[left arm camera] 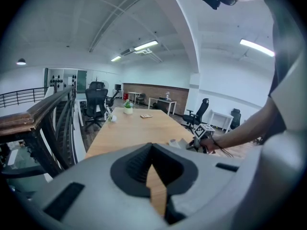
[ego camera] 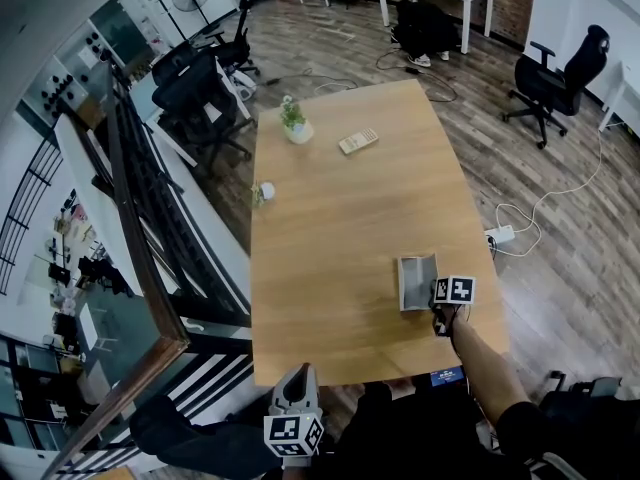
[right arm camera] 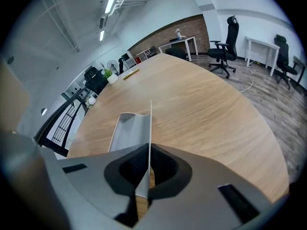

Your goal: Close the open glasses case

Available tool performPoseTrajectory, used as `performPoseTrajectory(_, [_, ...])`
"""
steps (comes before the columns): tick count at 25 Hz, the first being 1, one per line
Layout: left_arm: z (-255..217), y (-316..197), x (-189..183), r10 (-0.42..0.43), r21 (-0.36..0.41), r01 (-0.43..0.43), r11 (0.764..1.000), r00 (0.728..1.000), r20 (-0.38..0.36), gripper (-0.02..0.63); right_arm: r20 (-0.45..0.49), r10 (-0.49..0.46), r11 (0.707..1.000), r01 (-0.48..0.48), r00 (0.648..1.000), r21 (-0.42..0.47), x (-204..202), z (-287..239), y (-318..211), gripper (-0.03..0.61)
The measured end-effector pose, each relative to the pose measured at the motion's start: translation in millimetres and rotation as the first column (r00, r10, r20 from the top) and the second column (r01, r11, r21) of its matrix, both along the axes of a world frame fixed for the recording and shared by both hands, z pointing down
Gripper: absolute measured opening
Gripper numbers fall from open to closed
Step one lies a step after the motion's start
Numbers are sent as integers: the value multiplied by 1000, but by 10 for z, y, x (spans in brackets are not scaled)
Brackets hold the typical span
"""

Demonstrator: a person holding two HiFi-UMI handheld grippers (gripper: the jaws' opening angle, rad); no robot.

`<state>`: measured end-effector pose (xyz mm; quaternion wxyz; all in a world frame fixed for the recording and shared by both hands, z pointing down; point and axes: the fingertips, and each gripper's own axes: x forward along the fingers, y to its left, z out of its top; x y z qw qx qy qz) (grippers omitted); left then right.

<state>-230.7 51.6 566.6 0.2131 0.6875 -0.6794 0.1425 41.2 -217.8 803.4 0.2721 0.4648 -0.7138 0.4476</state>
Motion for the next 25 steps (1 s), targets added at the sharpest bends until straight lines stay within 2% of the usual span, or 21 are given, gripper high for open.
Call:
performPoseTrajectory(4, [-14,5,-13,-8,1,8,1000,1000,-2,0,-57,-27,1000,27,998,11,-2,-33,3,15])
performPoseTrajectory(7, [-14,-4,-8,-6,1,6,1000,1000,1,-1,-151,-100,993,107,983,42,-25,-76,-12,15])
performPoseTrajectory(10, [4,-16,16,-1,-2,1,1000,1000,-21,0,-288,-215,965,248,933,84,-120,-122,-33,15])
performPoseTrajectory(12, [9,-16,22,-8,-1,8,1000,999,-45,0,-395,-299,924,367,868,107,-228,-154,-35,15])
performPoseTrajectory(15, [24,-7,19,-9,-6,8,1000,999,-50,0,-570,-388,838,535,724,109,-381,-198,6,17])
performPoseTrajectory(18, [34,-10,10,-4,-7,3,1000,999,-47,0,-728,-419,730,678,543,86,-491,-228,65,17])
performPoseTrajectory(21, [51,-31,7,-9,-8,9,1000,998,-56,-1,-844,-400,628,778,357,32,-526,-239,113,29])
performPoseTrajectory(25, [84,-35,-7,-22,-16,21,1000,996,-83,0,-940,-325,501,862,104,-77,-594,-240,198,46])
